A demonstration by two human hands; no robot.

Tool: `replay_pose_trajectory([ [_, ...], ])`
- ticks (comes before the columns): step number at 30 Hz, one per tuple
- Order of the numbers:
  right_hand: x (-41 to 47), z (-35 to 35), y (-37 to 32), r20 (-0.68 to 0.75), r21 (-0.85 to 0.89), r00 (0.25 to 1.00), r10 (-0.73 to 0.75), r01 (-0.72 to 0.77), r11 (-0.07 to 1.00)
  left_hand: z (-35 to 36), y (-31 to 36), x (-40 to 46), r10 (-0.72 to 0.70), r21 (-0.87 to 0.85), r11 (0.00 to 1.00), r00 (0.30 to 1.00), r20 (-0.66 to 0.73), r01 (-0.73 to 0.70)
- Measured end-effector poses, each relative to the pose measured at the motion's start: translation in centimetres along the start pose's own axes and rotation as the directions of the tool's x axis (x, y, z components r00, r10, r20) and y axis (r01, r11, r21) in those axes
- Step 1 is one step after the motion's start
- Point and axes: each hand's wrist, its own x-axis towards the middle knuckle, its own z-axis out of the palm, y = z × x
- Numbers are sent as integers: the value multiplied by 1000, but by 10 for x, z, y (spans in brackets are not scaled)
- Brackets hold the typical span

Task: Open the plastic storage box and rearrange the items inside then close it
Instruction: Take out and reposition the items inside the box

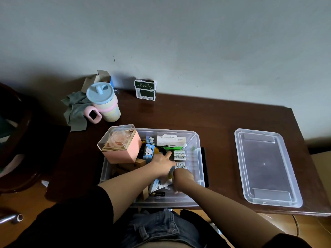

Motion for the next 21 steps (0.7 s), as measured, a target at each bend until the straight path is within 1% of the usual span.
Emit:
replay_pose_trajectory([
  [3, 2, -5, 4, -69, -180, 997, -41, 28, 983, 2, -3, 1, 6, -19, 1000, 1000, -10, -6],
  [5, 4, -7, 5, -136, -228, 988, -71, 38, 973, 4, -3, 1, 13, -33, 999, 1000, -19, -14],
  [8, 9, -9, 5, -226, -227, 972, -72, 19, 974, 5, -4, 1, 15, -43, 999, 1000, -16, -15],
  [10, 11, -9, 5, -259, -209, 963, -72, 17, 978, 4, -5, 1, 19, -46, 999, 1000, -5, -20],
  [15, 14, -10, 7, -266, -165, 959, -102, 59, 984, -2, -8, 0, 39, -60, 998, 998, 56, -36],
  [18, 17, -12, 6, -259, -114, 964, -59, 31, 993, -6, -10, 0, 51, -62, 997, 994, 100, -45],
  [21, 18, -12, 4, -264, -33, 965, -8, -1, 999, -10, -12, -1, 66, -55, 997, 992, 112, -60],
])
